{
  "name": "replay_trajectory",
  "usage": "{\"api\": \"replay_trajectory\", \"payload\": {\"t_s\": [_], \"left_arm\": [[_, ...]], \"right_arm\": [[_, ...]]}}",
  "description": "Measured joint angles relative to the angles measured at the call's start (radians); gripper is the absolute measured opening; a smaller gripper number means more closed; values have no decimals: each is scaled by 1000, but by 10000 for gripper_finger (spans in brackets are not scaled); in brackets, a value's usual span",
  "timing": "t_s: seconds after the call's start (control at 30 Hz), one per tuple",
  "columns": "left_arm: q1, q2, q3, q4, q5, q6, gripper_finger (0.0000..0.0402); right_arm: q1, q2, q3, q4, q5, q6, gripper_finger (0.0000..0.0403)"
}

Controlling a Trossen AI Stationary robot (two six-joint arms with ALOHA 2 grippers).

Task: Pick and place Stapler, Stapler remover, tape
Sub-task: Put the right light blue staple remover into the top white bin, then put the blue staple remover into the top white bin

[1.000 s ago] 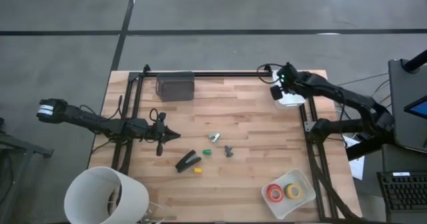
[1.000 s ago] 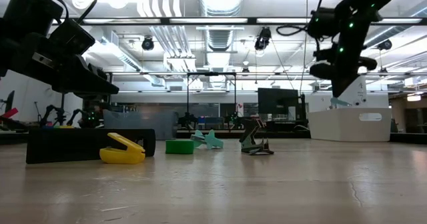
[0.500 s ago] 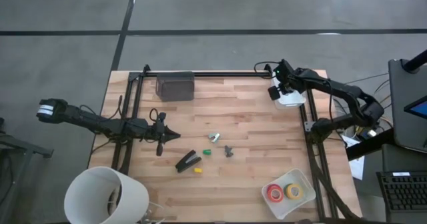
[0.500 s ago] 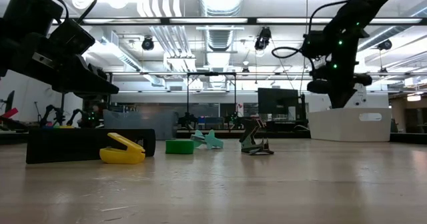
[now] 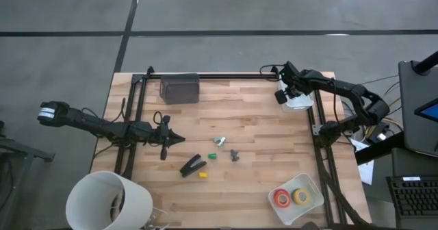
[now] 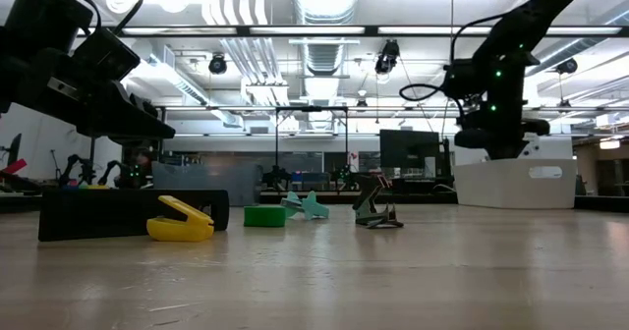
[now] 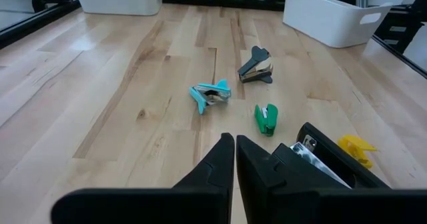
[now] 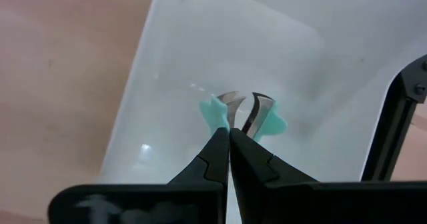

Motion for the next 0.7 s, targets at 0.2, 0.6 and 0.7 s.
{"api": "replay_trajectory", "payload": {"t_s": [0.2, 0.6, 0.7], "left_arm": [[0, 0, 0, 0, 0, 0, 19], [0, 0, 0, 0, 0, 0, 20], [0, 0, 0, 0, 0, 0, 21]], "right_arm": [[-1, 0, 0, -2, 0, 0, 9], [0, -9, 19, -22, 0, -16, 93], [2, -34, 44, -70, 0, -19, 110]]}}
